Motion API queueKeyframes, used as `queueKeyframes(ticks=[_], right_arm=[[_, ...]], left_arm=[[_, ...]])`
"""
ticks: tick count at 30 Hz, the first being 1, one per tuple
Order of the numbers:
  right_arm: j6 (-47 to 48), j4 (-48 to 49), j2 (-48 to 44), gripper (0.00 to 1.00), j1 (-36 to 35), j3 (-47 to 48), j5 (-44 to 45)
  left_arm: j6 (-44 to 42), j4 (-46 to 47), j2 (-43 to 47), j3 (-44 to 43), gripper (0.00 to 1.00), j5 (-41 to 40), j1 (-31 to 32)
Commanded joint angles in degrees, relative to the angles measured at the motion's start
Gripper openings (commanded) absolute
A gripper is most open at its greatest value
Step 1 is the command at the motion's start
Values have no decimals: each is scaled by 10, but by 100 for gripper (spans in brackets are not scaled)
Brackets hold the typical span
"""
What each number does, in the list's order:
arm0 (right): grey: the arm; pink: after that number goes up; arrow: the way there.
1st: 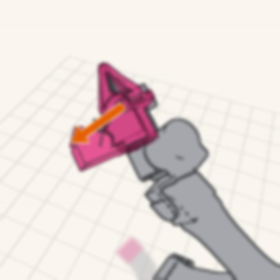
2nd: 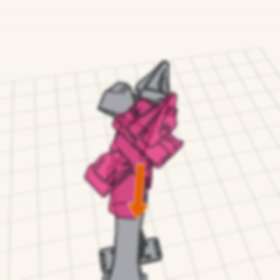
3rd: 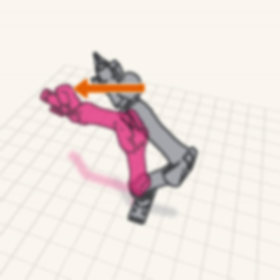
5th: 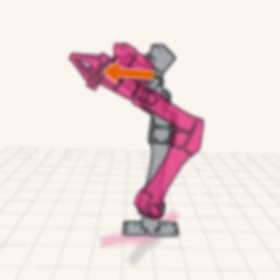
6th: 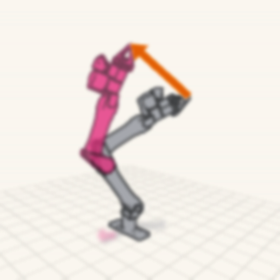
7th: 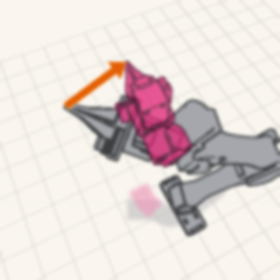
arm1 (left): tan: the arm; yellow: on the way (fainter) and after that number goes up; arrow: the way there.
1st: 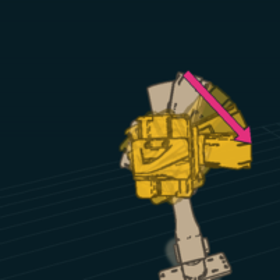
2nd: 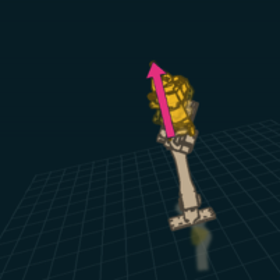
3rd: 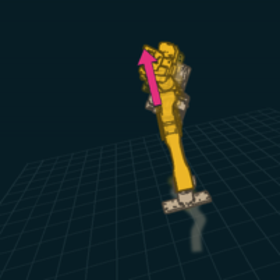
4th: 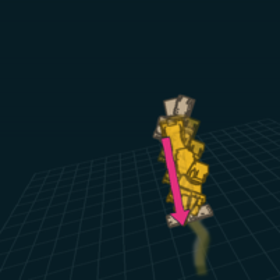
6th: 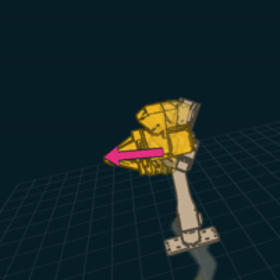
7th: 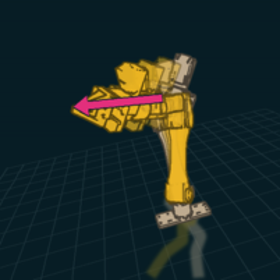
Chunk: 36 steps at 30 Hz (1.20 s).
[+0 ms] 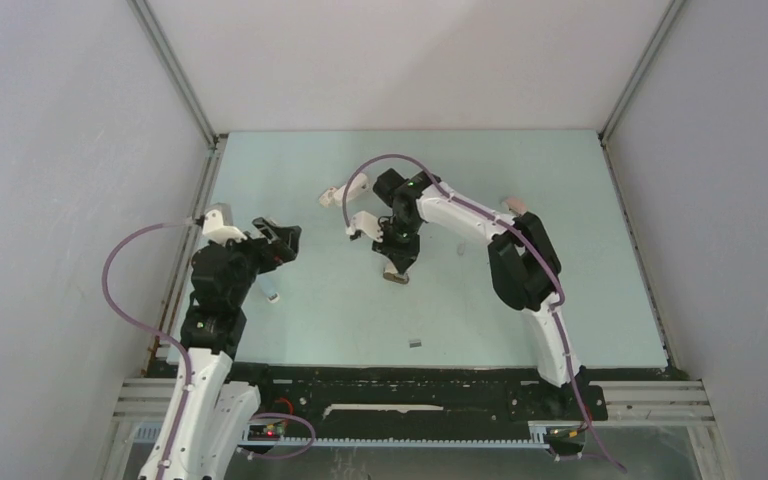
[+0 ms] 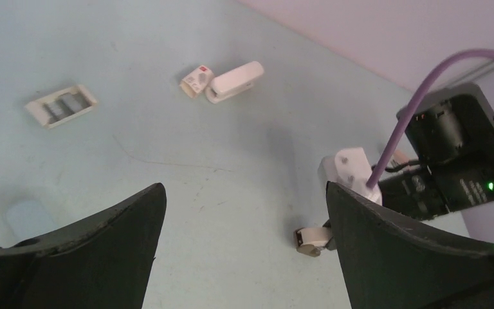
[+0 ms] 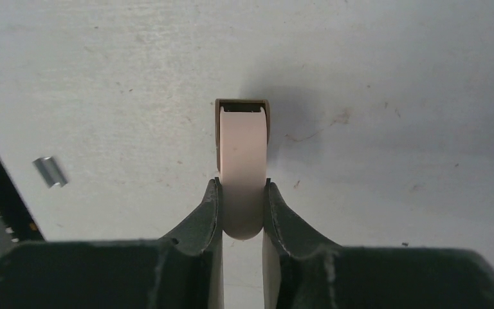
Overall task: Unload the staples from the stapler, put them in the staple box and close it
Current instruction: Pick up the stapler from the center of the board.
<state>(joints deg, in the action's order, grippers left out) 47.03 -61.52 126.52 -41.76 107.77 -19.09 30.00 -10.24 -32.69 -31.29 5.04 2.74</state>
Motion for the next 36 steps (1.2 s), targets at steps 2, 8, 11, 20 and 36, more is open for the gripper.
queueKeyframes(ticks=[2, 8, 11, 20, 36], right_arm=[[-38, -30, -81, 0, 62, 25, -112], [-93, -5, -137, 0, 135, -28, -261], [-94, 19, -168, 0, 155, -70, -292], [-117, 43, -197, 0, 195, -125, -382], [-234, 139, -207, 0, 255, -177, -527]], left_arm=[[20, 107, -23, 38, 100, 121, -4], [50, 207, -95, 36, 100, 210, 0], [49, 241, -134, 24, 100, 229, 18], [23, 323, -228, 4, 100, 241, 118], [94, 365, -369, -68, 88, 237, 214]])
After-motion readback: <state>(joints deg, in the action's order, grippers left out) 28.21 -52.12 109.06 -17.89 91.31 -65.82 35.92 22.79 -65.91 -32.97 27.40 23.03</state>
